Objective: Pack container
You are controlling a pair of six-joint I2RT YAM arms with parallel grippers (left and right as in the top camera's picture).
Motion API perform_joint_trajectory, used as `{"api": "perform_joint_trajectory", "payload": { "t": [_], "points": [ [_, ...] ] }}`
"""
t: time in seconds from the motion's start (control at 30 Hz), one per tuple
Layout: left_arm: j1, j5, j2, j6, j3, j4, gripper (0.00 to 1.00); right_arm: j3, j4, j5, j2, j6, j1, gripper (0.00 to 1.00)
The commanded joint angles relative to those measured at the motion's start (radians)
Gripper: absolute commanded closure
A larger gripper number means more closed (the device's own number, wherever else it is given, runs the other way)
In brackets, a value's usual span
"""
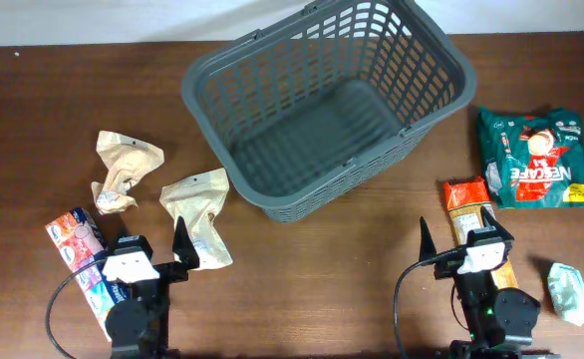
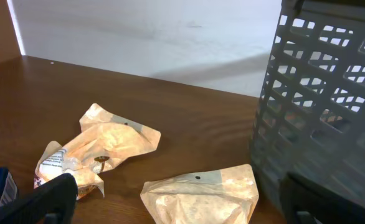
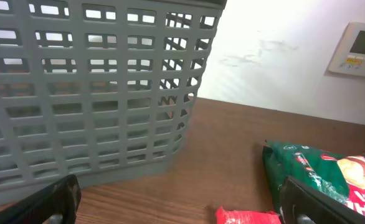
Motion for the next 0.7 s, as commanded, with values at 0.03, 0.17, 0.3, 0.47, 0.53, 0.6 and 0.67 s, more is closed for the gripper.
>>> {"api": "perform_joint_trajectory", "payload": {
  "t": [0.03, 0.17, 0.3, 0.47, 0.53, 0.6, 0.67],
  "points": [
    [0.006, -0.007, -0.010, 0.002, -0.007, 0.004, 0.01, -0.005, -0.007, -0.006, -0.009, 0.010, 0.005, 0.01],
    [0.006, -0.007, -0.010, 0.002, -0.007, 0.004, 0.01, -0.005, -0.007, -0.006, -0.009, 0.010, 0.005, 0.01],
    [0.006, -0.007, -0.010, 0.002, -0.007, 0.004, 0.01, -0.005, -0.007, -0.006, -0.009, 0.010, 0.005, 0.01],
    [0.006, -0.006, -0.010, 0.002, -0.007, 0.004, 0.01, -0.005, -0.007, -0.006, -0.009, 0.011, 0.005, 0.01],
    [0.006, 0.009, -0.010, 0.002, -0.007, 0.003, 0.01, -0.005, -0.005, -0.010, -0.009, 0.011, 0.005, 0.01],
    [0.006, 0.040, -0.010, 0.002, -0.007, 0.003, 0.01, -0.005, 0.008, -0.010, -0.009, 0.015, 0.005, 0.01],
    [0.006, 0.082, -0.010, 0.002, -0.003, 0.003, 0.01, -0.004, 0.034, -0.010, -0.009, 0.093, 0.005, 0.01]
  ]
}}
